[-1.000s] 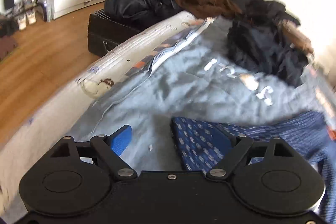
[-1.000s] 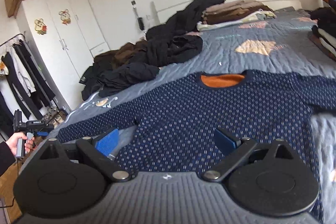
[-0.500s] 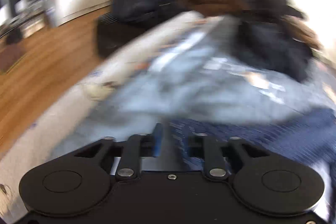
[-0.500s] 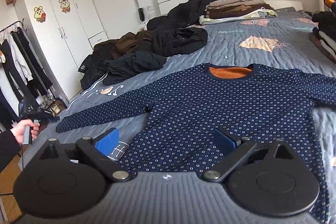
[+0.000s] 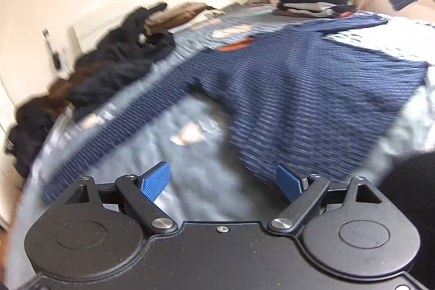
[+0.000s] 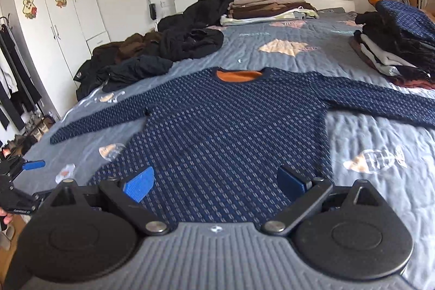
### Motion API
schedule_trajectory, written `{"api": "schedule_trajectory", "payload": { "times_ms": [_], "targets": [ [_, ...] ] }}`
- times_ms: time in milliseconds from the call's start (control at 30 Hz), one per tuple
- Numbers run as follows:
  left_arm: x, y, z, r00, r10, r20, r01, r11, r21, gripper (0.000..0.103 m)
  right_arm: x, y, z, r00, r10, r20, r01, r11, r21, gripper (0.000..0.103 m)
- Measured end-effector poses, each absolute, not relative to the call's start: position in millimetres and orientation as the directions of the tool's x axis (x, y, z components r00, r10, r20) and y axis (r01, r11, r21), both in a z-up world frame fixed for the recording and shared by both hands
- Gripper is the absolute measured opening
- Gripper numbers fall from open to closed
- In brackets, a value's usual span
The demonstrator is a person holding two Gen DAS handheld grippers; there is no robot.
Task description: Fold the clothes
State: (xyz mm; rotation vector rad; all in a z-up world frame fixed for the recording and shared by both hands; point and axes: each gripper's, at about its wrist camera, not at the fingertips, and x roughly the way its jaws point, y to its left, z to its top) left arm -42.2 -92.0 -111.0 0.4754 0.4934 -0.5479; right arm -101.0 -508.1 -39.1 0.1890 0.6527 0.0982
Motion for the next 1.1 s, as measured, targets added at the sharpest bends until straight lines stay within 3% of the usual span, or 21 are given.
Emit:
{"api": "schedule_trajectory", "payload": {
  "times_ms": [333,467,600,900,933,1000,1033,1100],
  "targets": [
    [-84,-119,-145,0.779,-0.326,-0.536,0.552,0.763,0.337,0.077,-154,-519,-58,0.788,0.159,-0.594,-0.008,0.968,0.249,0.097],
    [-86,-129,-151,0.818,-0.307,-0.487,0.493,0.809,0.320,0.075,-172,-522,-63,0.788,0.153,-0.596,0.004,0.967,0.253,0.097],
    [-81,-141,-158,0.848,-0.269,-0.456,0.438,0.840,0.320,0.060,-185,-524,-64,0.793,0.145,-0.592,0.026,0.962,0.270,0.097],
    [-84,-167,-173,0.917,-0.228,-0.326,0.358,0.831,0.426,0.058,-204,-525,-62,0.814,0.105,-0.571,0.039,0.971,0.234,0.097],
    [-84,-170,-175,0.920,-0.229,-0.318,0.358,0.823,0.442,0.054,-206,-527,-63,0.814,0.097,-0.572,0.037,0.975,0.219,0.097],
    [-83,-175,-179,0.923,-0.222,-0.313,0.354,0.809,0.470,0.019,-207,-534,-64,0.812,0.078,-0.579,0.043,0.981,0.191,0.097],
    [-81,-174,-180,0.923,-0.212,-0.321,0.349,0.811,0.470,0.011,-207,-538,-65,0.809,0.066,-0.584,0.049,0.982,0.180,0.097],
    [-77,-172,-183,0.922,-0.190,-0.337,0.339,0.818,0.466,0.010,-209,-545,-67,0.807,0.055,-0.588,0.066,0.981,0.181,0.097]
  ]
}}
